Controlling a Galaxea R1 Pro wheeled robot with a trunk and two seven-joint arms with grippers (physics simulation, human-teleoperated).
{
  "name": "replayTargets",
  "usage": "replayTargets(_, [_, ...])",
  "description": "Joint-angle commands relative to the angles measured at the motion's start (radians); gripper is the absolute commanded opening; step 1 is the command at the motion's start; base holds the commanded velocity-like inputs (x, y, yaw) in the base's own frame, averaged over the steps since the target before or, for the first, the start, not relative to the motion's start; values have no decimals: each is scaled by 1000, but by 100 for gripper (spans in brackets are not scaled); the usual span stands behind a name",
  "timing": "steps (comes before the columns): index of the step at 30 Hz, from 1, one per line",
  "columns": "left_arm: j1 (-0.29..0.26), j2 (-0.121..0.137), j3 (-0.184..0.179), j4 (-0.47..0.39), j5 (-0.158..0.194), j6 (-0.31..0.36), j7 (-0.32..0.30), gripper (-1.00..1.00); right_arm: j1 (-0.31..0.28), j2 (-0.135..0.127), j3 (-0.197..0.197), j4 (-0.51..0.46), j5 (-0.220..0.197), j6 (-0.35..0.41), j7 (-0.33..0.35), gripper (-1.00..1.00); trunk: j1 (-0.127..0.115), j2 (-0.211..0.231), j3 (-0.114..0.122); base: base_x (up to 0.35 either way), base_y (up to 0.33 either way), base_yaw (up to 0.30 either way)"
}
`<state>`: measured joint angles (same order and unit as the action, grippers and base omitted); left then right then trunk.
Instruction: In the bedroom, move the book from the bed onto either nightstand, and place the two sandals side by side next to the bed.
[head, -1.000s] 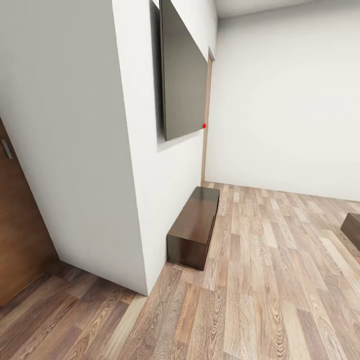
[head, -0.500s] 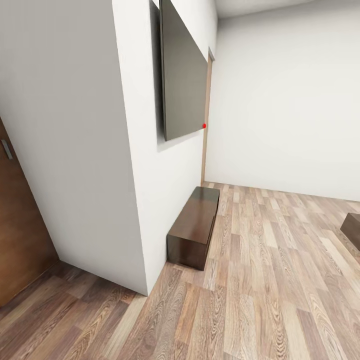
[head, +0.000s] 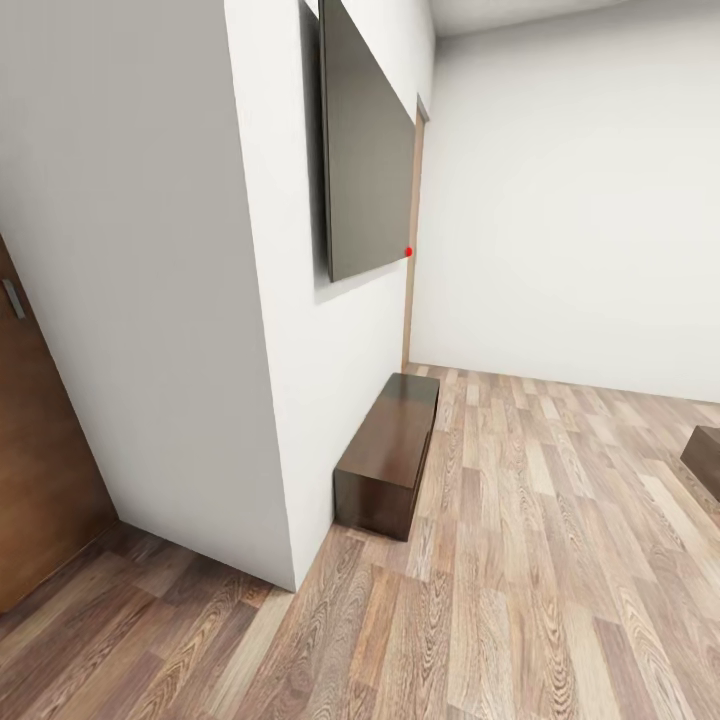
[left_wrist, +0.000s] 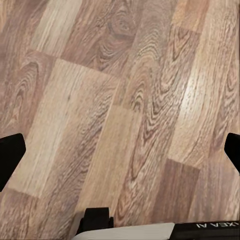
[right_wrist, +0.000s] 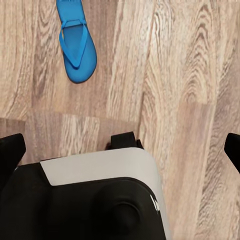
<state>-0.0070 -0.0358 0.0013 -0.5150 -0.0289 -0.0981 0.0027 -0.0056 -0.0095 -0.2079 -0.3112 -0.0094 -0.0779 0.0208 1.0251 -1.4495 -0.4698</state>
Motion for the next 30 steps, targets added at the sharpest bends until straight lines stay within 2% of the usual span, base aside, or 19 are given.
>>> replayTargets(1, [-1,0,0,-14,-3,-1,0,100,-1,0,-4,1,-1,-4,2,100,0,-1,-1,0,0,0])
replayTargets(5, [-3,-2,0,-114,0,18,1,100,-1,0,-4,1,-1,-7,2,100,0,-1,-1,0,0,0])
replayTargets(9, [-4,-10,-1,-301,5,122,-1,100,-1,0,-4,1,-1,-7,2,100,0,-1,-1,0,0,0])
replayTargets(14, [-5,-21,-2,-431,7,215,-31,100,-1,0,-4,1,-1,-8,2,100,0,-1,-1,0,0,0])
replayTargets(16, [-11,-26,-3,-491,8,248,-81,100,-1,0,-4,1,-1,-8,2,100,0,-1,-1,0,0,0])
replayTargets(18, [-27,-31,-3,-576,7,275,-197,100,-1,0,-4,1,-1,-8,2,100,0,-1,-1,0,0,0])
replayTargets(21, [-36,-32,-3,-622,8,293,-249,100,-1,0,-4,1,-1,-8,2,100,0,-1,-1,0,0,0])
replayTargets(25, [-66,-32,-3,-711,17,373,-313,100,-1,0,-4,1,-1,-8,2,100,0,-1,-1,0,0,0])
replayTargets(28, [-76,-29,-1,-740,55,400,-362,100,-1,0,-4,1,-1,-8,2,100,0,-1,-1,0,0,0])
replayTargets(29, [-81,-26,-1,-751,101,417,-408,100,-1,0,-4,1,-1,-8,2,100,0,-1,-1,0,0,0])
replayTargets(30, [-83,-23,0,-755,127,425,-431,100,-1,0,-4,1,-1,-8,2,100,0,-1,-1,0,0,0])
